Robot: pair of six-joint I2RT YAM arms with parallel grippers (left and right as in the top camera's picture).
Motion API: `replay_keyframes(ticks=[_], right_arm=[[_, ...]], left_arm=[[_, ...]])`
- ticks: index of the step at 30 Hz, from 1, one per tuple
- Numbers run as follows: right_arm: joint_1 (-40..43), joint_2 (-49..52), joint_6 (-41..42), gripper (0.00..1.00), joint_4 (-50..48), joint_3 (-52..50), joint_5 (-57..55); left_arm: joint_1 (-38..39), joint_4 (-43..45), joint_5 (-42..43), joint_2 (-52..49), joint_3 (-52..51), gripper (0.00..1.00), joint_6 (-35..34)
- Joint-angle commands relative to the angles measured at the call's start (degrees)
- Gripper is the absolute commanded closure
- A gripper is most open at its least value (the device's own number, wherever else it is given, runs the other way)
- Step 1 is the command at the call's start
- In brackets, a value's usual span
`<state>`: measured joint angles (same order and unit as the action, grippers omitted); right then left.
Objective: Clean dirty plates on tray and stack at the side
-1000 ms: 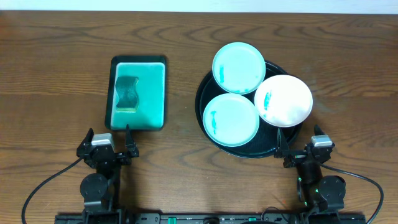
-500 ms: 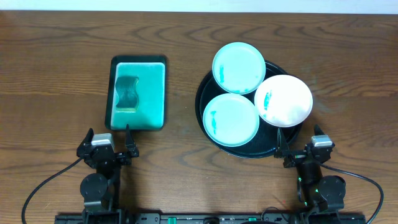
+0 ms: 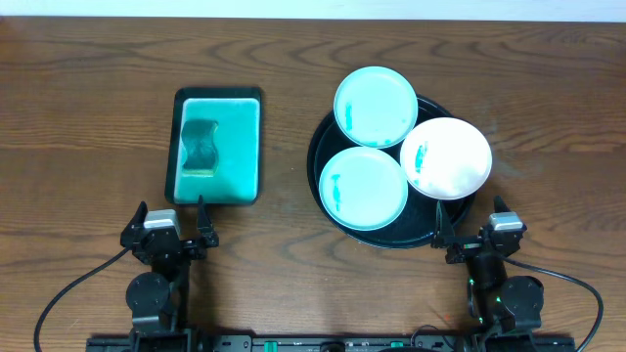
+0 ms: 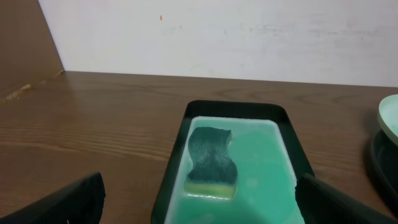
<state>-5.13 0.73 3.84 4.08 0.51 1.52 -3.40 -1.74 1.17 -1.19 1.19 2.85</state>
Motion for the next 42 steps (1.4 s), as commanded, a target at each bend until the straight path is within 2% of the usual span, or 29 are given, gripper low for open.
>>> replay_keyframes(ticks=[1,4,6,10,12,14,16,20,26,29,32,34,36,39,42], right_arm=[[0.4,0.0,-0.7,0.01,0.1,-0.2,0.1],[0.4,0.0,-0.7,0.01,0.1,-0.2,0.0],[0.4,0.0,-0.7,0.01,0.1,-0.2,0.1],[0.4,0.0,-0.7,0.01,0.1,-0.2,0.1],[0.4,0.0,-0.7,0.01,0.1,-0.2,0.1],[0.4,0.0,-0.7,0.01,0.1,-0.2,0.1],[0.4,0.0,-0.7,0.01,0.1,-0.2,0.0],[0.4,0.0,-0.7,0.01,0.1,-0.2,0.0],[0.4,0.0,-0.7,0.01,0.1,-0.2,0.0],[0.4,0.0,-0.7,0.01,0.1,-0.2,0.1],[0.4,0.0,-0.7,0.01,0.1,-0.2,0.1],[0.4,0.0,-0.7,0.01,0.1,-0.2,0.1],[0.4,0.0,-0.7,0.01,0.1,-0.2,0.0],[0.4,0.0,-0.7,0.01,0.1,-0.2,0.0],[0.4,0.0,-0.7,0.01,0.1,-0.2,0.0]], left_arm=[[-0.3,-2.1,2.0,-0.2,-0.9,0.02,-2.5],[-0.3,-1.0,13.3,-0.2,-0.9,0.02,-17.2],[-0.3,-0.8,16.1,-0.2,-0.9,0.02,-21.7],[-0.3,-0.3,17.7,-0.2,-0.9,0.02,-22.6],[-0.3,1.0,23.3,-0.2,-0.9,0.02,-25.8],[-0.3,5.0,30.7,-0.2,-0.9,0.02,-26.4],[-0.3,10.3,34.1,-0.2,-0.7,0.02,-26.5],[-0.3,18.2,33.9,-0.2,3.0,0.02,-27.1],[-0.3,18.3,24.9,-3.6,12.9,0.02,-22.3],[-0.3,12.8,22.5,-10.4,20.0,0.02,-21.1],[-0.3,-1.7,18.6,-22.0,30.5,0.02,-20.0],[-0.3,-10.9,19.1,-31.0,38.0,0.02,-15.5],[-0.3,-17.7,25.1,-39.6,45.6,0.02,-14.5],[-0.3,-20.0,32.9,-49.0,52.2,0.02,-14.5],[-0.3,-19.9,31.2,-57.1,56.9,0.02,-14.5]])
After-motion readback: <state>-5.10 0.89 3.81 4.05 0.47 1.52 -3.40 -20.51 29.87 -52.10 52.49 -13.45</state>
